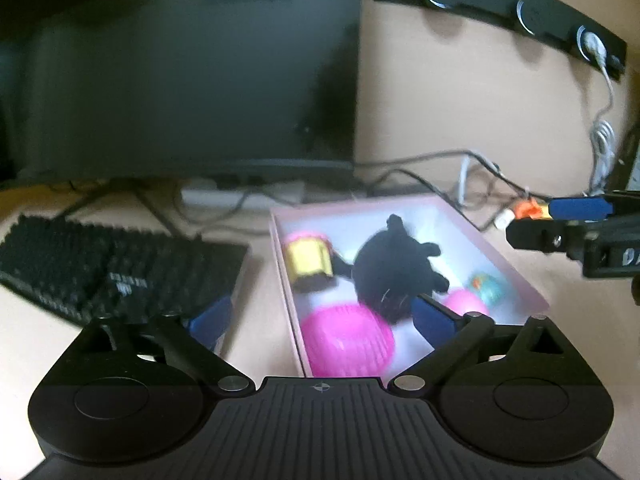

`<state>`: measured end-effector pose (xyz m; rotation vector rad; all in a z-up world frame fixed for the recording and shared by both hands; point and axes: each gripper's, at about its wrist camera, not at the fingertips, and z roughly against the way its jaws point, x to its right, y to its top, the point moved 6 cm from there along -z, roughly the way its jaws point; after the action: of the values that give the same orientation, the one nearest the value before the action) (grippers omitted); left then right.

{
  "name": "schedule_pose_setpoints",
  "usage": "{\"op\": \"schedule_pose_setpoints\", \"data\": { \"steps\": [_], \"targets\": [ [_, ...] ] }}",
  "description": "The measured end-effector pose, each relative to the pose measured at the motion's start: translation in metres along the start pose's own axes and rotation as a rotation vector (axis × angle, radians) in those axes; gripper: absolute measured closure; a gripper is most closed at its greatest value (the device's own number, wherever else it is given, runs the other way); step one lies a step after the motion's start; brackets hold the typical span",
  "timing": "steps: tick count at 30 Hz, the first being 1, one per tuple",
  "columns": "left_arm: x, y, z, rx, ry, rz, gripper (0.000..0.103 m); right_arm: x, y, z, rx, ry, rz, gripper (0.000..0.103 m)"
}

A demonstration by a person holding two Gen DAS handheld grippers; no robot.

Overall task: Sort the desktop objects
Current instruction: 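Carry cupcake and plush into the pink box and open both grippers, then reach the right gripper to the black cylinder and grasp it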

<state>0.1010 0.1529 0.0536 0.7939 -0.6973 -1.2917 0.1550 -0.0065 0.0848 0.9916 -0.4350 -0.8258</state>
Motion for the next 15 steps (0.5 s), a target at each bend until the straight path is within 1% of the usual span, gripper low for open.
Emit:
{"op": "schedule_pose_setpoints", "data": {
  "steps": [1, 2, 3, 4, 6, 8, 12, 13, 15],
  "targets": [
    [0.003, -0.005, 0.003, -0.005, -0.010, -0.001, 0.003, 0.006, -0.007, 0.001, -0.013, -0.017, -0.006, 0.024],
    [0.006, -0.008, 0.006, -0.009, -0.019, -0.004, 0.003, 0.014, -0.013, 0.004, -0.025, -0.031, -0.025, 0.030],
    [0.010, -0.012, 0.009, -0.013, -0.033, -0.008, 0.003, 0.024, -0.016, 0.004, -0.037, -0.049, -0.046, 0.033],
    [0.013, -0.014, 0.012, -0.018, -0.048, -0.010, 0.002, 0.036, -0.019, 0.003, -0.045, -0.087, -0.059, 0.038],
    [0.020, -0.019, 0.018, -0.037, -0.080, -0.004, 0.002, 0.061, -0.022, -0.001, -0.051, -0.188, -0.064, 0.038],
    [0.027, -0.022, 0.023, -0.053, -0.112, -0.011, 0.001, 0.093, -0.023, -0.013, -0.059, -0.284, -0.104, 0.038],
    [0.037, -0.026, 0.029, -0.078, -0.151, -0.029, 0.000, 0.154, -0.015, -0.053, -0.065, -0.413, -0.231, 0.038],
    [0.038, -0.027, 0.031, -0.084, -0.162, -0.035, 0.000, 0.167, -0.013, -0.067, -0.067, -0.429, -0.257, 0.038],
    [0.040, -0.030, 0.033, -0.093, -0.178, -0.051, 0.000, 0.176, -0.013, -0.089, -0.069, -0.441, -0.237, 0.038]
  ]
}}
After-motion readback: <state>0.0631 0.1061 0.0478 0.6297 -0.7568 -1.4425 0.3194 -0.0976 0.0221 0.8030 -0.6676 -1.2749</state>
